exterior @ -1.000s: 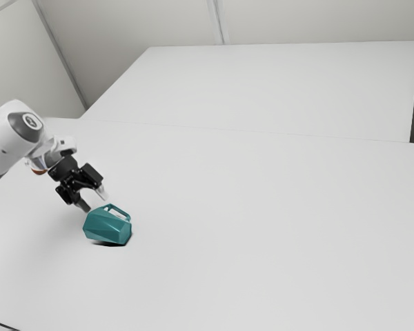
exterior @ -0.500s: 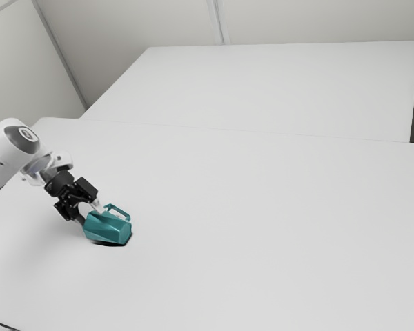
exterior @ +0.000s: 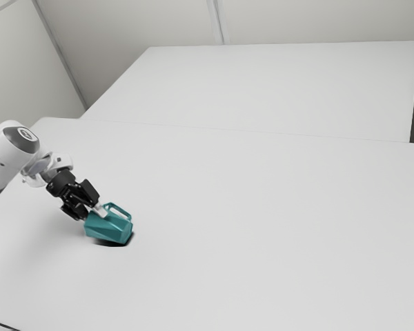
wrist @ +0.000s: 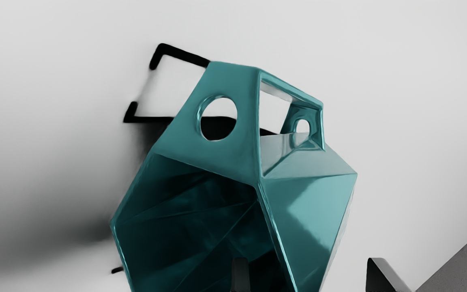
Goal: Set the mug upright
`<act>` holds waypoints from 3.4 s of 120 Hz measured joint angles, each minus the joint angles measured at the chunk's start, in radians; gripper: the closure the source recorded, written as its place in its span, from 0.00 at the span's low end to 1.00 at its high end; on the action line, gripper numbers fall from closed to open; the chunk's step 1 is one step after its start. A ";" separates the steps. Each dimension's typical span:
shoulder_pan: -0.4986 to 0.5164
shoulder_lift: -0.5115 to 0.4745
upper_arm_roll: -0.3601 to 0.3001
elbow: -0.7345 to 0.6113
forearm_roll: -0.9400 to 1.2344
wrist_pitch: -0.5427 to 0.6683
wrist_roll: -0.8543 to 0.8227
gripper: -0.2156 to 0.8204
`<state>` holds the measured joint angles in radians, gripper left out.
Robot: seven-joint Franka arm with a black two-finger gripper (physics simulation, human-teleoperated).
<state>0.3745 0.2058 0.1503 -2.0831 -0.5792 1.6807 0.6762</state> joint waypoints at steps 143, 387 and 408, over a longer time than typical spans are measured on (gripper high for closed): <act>-0.137 -0.090 -0.001 0.005 0.105 0.060 -0.035 0.96; -0.416 -0.017 -0.006 0.077 0.641 0.049 -0.588 0.52; -0.427 -0.027 -0.006 0.102 0.654 0.040 -0.591 0.35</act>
<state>-0.0523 0.1791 0.1438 -1.9815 0.0749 1.7207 0.0852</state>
